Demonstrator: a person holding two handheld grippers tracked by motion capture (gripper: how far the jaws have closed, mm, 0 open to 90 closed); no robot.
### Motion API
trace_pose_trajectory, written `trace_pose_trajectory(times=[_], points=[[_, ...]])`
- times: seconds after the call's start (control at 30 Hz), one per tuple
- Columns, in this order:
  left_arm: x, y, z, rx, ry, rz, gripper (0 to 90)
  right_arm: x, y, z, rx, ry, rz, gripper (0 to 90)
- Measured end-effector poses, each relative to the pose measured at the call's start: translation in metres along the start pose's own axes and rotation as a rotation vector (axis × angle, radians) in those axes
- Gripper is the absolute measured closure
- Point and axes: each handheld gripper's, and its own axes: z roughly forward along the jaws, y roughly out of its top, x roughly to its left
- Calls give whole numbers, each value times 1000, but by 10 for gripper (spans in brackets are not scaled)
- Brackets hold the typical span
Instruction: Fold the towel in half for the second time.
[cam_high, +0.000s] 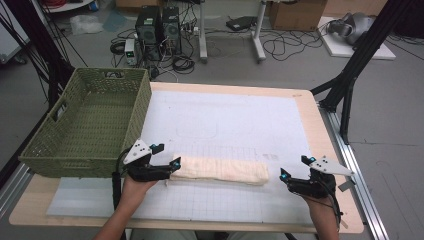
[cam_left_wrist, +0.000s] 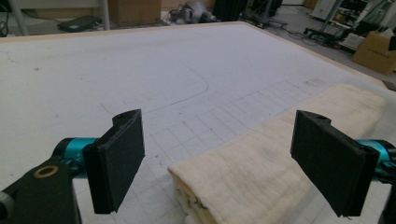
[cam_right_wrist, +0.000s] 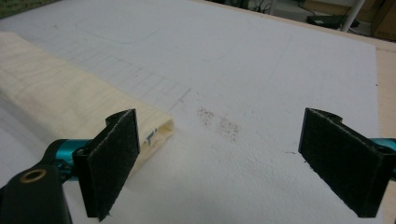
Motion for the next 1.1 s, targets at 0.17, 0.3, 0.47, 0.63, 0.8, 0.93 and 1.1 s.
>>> trace_pose_trajectory(times=[0.17, 0.3, 0.47, 0.63, 0.8, 0.93, 1.1], points=[[-1, 0, 0, 3, 1, 7, 193, 0, -2, 1, 18, 2, -12, 116], [1, 0, -2, 0, 9, 13, 200, 0, -1, -2, 3, -9, -4, 113], [2, 2, -4, -16, 19, 10, 201, -1, -3, -4, 5, -21, -1, 113], [3, 2, -5, -15, 19, 8, 201, -3, -3, -3, 5, -29, 5, 113], [0, 1, -4, 3, 15, 19, 204, 0, -5, -1, 20, -23, 6, 113], [-3, -1, -3, 19, 12, 36, 209, 0, -3, 0, 8, -22, -5, 113], [0, -1, -2, 23, 17, 28, 209, -1, -3, 0, 7, -27, -1, 113]])
